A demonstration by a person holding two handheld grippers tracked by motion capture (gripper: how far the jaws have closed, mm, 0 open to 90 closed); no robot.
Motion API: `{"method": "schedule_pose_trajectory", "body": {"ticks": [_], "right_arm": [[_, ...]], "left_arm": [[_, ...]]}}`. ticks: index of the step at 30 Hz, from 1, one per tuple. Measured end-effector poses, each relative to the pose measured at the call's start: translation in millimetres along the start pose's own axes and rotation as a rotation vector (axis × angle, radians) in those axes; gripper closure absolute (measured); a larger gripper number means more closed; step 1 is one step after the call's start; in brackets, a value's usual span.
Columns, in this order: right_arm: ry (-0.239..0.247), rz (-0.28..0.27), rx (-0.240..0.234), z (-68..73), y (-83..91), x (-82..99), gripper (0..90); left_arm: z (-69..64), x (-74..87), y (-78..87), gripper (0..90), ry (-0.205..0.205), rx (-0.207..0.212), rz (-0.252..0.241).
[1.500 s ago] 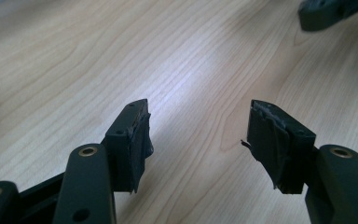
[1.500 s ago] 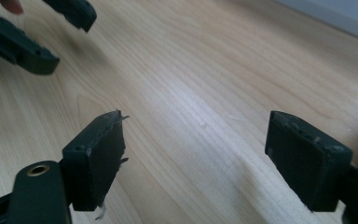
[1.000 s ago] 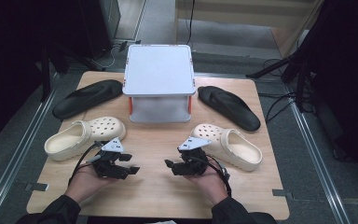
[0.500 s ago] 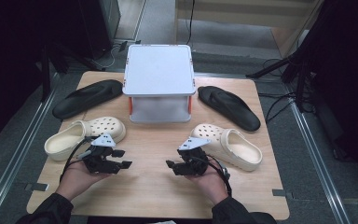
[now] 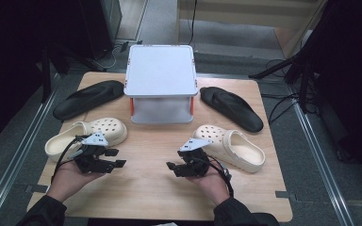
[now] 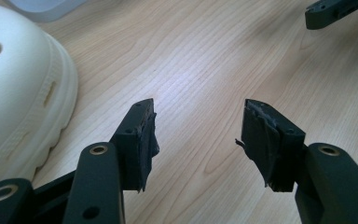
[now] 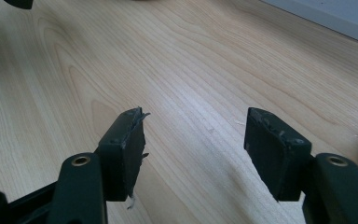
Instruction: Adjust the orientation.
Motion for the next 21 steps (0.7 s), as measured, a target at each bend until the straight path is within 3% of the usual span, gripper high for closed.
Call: {"method": "schedule_pose_trajectory", "body": {"ticks": [21], "right_arm": [[0.034,0.041,-0.039,3.1,-15.9,-9.3,38.9]], "left_arm": [[36.4,19.0,27.3,46.0,0.082,-0.071,-0.003]]}}
Point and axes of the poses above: each handheld gripper's, and its own axes: y roughly backward along the jaws, x roughly out of its underside, z roughly to its left, the point moved 5 cm from there along -y, roughly forward along the jaws, and after that the axes turned 15 degrees about -x, right-handed, at the moved point
